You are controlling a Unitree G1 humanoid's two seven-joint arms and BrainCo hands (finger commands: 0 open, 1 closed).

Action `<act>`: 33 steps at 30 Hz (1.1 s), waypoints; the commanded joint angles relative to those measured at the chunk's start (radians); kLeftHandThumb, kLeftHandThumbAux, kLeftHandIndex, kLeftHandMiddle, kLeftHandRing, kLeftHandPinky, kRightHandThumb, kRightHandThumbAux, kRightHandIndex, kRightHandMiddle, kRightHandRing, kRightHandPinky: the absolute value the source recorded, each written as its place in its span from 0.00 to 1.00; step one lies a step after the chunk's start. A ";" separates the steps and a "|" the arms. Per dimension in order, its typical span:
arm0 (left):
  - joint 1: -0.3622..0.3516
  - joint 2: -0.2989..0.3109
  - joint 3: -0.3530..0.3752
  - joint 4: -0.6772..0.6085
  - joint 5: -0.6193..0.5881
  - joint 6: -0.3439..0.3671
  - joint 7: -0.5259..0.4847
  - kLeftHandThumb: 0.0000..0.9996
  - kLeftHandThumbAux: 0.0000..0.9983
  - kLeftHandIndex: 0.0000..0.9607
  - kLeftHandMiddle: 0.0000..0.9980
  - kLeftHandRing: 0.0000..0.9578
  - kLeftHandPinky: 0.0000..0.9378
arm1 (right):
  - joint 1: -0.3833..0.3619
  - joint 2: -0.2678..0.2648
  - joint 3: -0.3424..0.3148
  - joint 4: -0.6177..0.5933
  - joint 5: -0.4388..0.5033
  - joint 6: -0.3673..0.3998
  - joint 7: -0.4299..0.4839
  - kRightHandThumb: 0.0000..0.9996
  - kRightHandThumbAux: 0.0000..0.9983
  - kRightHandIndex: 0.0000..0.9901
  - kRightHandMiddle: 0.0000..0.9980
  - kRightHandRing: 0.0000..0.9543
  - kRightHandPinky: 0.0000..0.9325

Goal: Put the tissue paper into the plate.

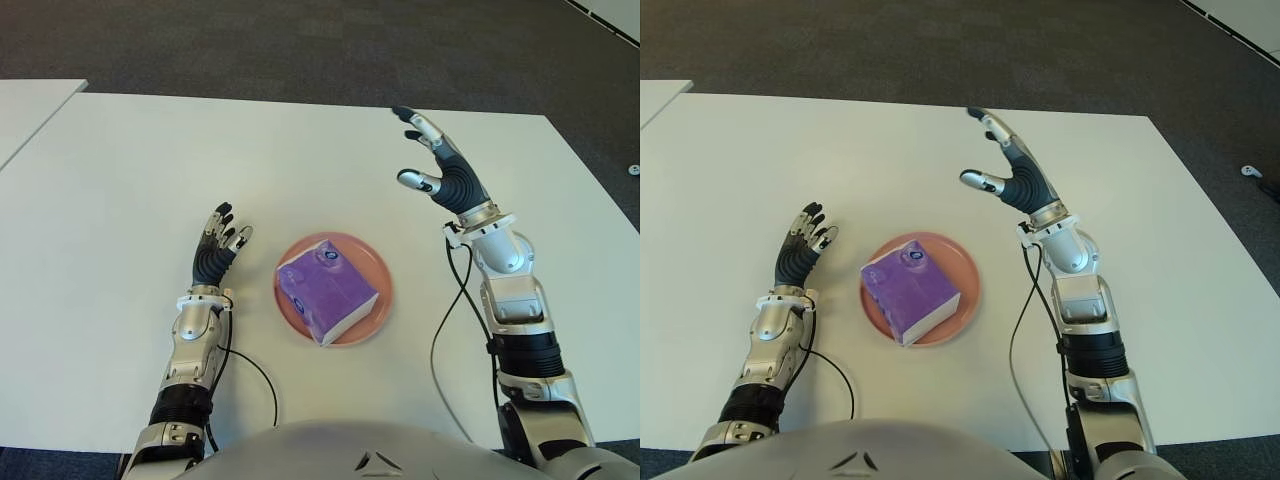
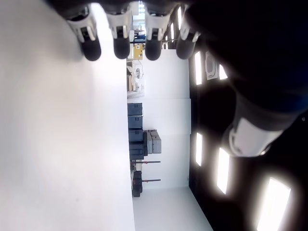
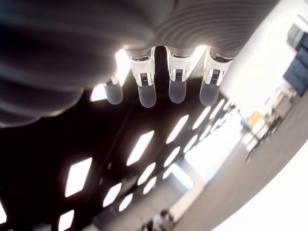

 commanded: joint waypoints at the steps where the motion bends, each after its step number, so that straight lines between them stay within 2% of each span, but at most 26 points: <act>1: 0.022 -0.003 -0.004 0.004 0.004 0.025 0.008 0.00 0.57 0.01 0.02 0.00 0.00 | -0.009 0.072 -0.037 0.092 0.039 -0.060 -0.085 0.11 0.36 0.00 0.00 0.00 0.00; 5: 0.023 -0.001 -0.002 0.007 -0.002 0.021 0.002 0.00 0.58 0.01 0.02 0.00 0.00 | -0.005 0.131 -0.065 0.177 0.098 -0.109 -0.126 0.06 0.44 0.00 0.00 0.00 0.00; 9: 0.023 0.001 0.000 0.009 -0.004 0.020 -0.001 0.00 0.58 0.01 0.02 0.00 0.00 | 0.018 0.158 -0.068 0.203 0.118 -0.128 -0.136 0.04 0.49 0.00 0.00 0.00 0.00; 16: 0.023 0.010 0.002 0.011 -0.003 0.012 -0.006 0.00 0.57 0.01 0.01 0.00 0.00 | 0.108 0.269 -0.042 0.314 0.123 -0.199 -0.194 0.00 0.57 0.00 0.00 0.00 0.00; 22: 0.027 0.013 0.002 0.000 -0.002 0.018 -0.003 0.00 0.57 0.01 0.01 0.00 0.00 | 0.111 0.282 -0.041 0.328 0.111 -0.220 -0.204 0.00 0.58 0.00 0.00 0.00 0.00; 25: 0.027 0.013 0.003 -0.005 -0.001 0.026 0.001 0.00 0.57 0.01 0.01 0.00 0.00 | 0.149 0.332 -0.035 0.465 0.102 -0.231 -0.248 0.00 0.57 0.00 0.00 0.00 0.00; 29: 0.026 0.013 0.004 -0.010 -0.001 0.035 0.003 0.00 0.57 0.01 0.01 0.00 0.00 | 0.153 0.344 -0.039 0.578 0.105 -0.275 -0.272 0.00 0.56 0.00 0.00 0.00 0.00; 33: 0.027 0.013 0.004 -0.015 -0.001 0.042 0.003 0.00 0.57 0.01 0.01 0.00 0.00 | 0.141 0.349 -0.043 0.632 0.108 -0.299 -0.287 0.00 0.54 0.00 0.00 0.00 0.00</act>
